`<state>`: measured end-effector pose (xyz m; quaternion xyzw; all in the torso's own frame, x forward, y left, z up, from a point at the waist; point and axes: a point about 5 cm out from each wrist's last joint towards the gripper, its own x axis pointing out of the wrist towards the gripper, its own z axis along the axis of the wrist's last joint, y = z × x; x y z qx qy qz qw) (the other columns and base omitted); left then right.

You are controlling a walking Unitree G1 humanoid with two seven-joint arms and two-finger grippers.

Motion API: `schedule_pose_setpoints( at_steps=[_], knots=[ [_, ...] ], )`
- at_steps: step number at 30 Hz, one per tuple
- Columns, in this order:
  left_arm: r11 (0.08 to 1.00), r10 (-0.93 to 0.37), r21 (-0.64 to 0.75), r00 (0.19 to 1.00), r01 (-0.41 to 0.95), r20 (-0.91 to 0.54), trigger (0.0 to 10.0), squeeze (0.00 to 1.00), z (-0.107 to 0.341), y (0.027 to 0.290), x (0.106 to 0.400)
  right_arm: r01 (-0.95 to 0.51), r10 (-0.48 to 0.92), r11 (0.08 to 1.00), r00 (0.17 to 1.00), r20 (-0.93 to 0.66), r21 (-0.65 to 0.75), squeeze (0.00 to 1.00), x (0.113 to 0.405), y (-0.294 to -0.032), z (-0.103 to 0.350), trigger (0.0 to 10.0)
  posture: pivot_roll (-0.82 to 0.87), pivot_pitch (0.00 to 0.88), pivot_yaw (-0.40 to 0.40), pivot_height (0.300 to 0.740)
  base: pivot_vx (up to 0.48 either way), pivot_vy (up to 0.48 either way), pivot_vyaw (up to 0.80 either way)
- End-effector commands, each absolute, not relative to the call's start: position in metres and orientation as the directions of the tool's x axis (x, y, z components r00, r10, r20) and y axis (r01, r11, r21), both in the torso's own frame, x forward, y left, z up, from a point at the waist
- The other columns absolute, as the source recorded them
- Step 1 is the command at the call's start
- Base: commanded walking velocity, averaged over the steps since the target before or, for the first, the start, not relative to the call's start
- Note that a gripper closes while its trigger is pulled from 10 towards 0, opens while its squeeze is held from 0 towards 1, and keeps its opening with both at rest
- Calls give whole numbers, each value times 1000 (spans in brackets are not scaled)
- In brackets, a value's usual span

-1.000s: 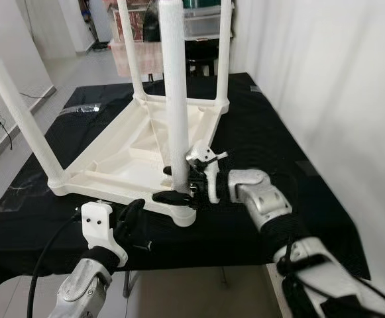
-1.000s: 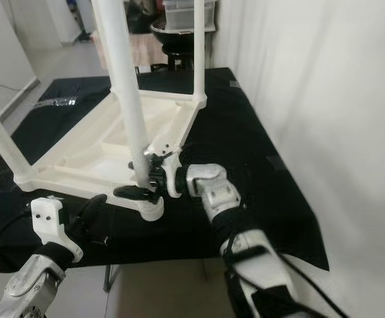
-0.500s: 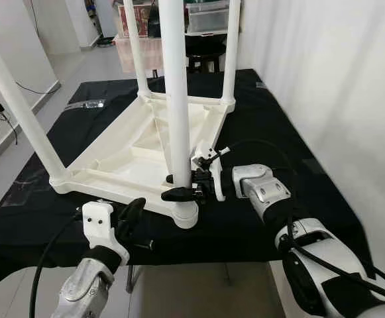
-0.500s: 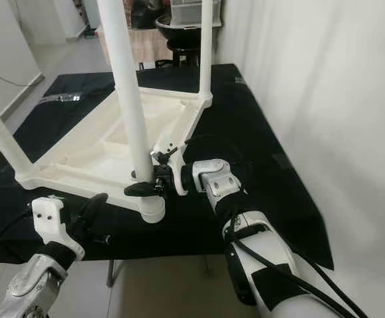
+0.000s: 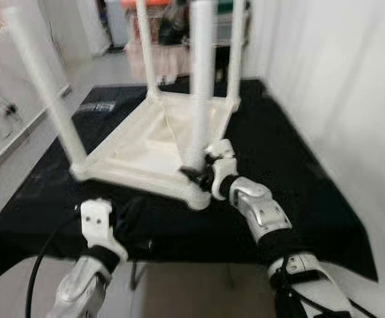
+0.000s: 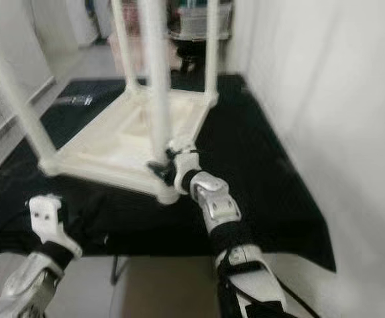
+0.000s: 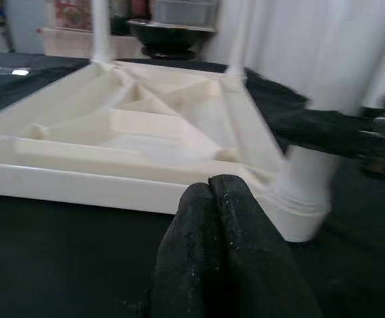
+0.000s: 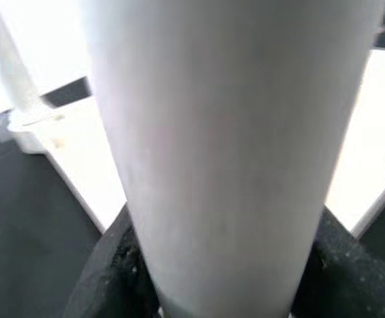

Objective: Building children table

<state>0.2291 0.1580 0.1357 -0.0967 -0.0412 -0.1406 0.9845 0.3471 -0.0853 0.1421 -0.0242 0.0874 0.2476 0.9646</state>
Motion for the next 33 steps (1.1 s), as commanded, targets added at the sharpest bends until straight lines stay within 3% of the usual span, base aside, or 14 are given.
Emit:
schedule_pose_setpoints(
  at_steps=[1, 6, 7, 8, 10, 16, 17, 18, 19, 23, 26, 30, 31, 33],
  knots=[
    [941, -275, -175, 957, 288, 95, 10000, 0, 135, 161, 230, -473, 454, 881, 845, -283, 2, 0, 340, -87, 126, 0, -77, 45, 52, 740, 0, 0, 0],
    [941, -278, -176, 956, 290, 92, 10000, 0, 135, 161, 229, -505, 479, 863, 829, -289, -17, 0, 347, -82, 127, 0, -59, 47, 39, 740, 0, 0, 0],
    [943, -270, -174, 958, 283, 93, 10000, 0, 135, 161, 229, -527, 502, 850, 816, -284, -10, 0, 349, -77, 128, 10000, -56, 47, 42, 740, 0, 0, 0],
    [943, -270, -174, 958, 283, 93, 10000, 0, 135, 161, 229, -527, 502, 850, 816, -284, -10, 0, 349, -77, 128, 10000, -56, 47, 42, 740, 0, 0, 0],
    [946, -262, -172, 960, 275, 95, 10000, 0, 136, 162, 229, -604, 588, 797, 766, -261, 24, 1000, 351, -69, 134, 10000, -53, 42, 41, 740, 0, 0, 0],
    [943, -269, -175, 959, 282, 93, 10000, 0, 135, 161, 230, -736, 731, 675, 658, -181, 46, 992, 353, -59, 158, 10000, -55, 32, 43, 740, 0, 0, 0],
    [943, -271, -176, 958, 283, 93, 10000, 0, 135, 160, 230, -789, 782, 613, 603, -157, 26, 761, 354, -59, 166, 10000, -55, 27, 42, 740, 0, 0, 0],
    [943, -271, -176, 958, 283, 93, 10000, 0, 135, 160, 230, -789, 782, 613, 603, -157, 26, 761, 354, -59, 166, 10000, -55, 27, 42, 740, 0, 0, 0],
    [942, -272, -177, 958, 284, 93, 10000, 0, 134, 160, 230, -819, 810, 574, 567, -148, 10, 0, 354, -59, 170, 10000, -55, 27, 42, 740, 0, 0, 0],
    [942, -272, -178, 958, 285, 93, 10000, 0, 134, 159, 231, -927, 916, 374, 374, -147, -30, 0, 354, -59, 179, 10000, -42, 12, 33, 740, 0, 0, 0],
    [942, -270, -179, 958, 283, 94, 10000, 0, 133, 157, 231, -991, 972, 132, 132, -194, -9, 0, 351, -60, 183, 10000, -34, 5, 28, 740, 0, 0, 0],
    [942, -270, -180, 958, 283, 94, 10000, 0, 133, 157, 231, -996, 975, 89, 87, -206, 3, 0, 352, -60, 184, 10000, -34, 5, 28, 740, 0, 0, 0],
    [942, -269, -180, 958, 282, 95, 10000, 0, 132, 157, 230, -998, 977, 56, 48, -209, 35, 0, 353, -60, 184, 0, -31, 1, 26, 740, 0, 0, 0],
    [942, -269, -180, 959, 282, 95, 10000, 0, 132, 156, 230, -997, 978, 41, 28, -206, 58, 0, 354, -60, 184, 0, -30, 1, 25, 740, 0, 0, 0]
  ],
)
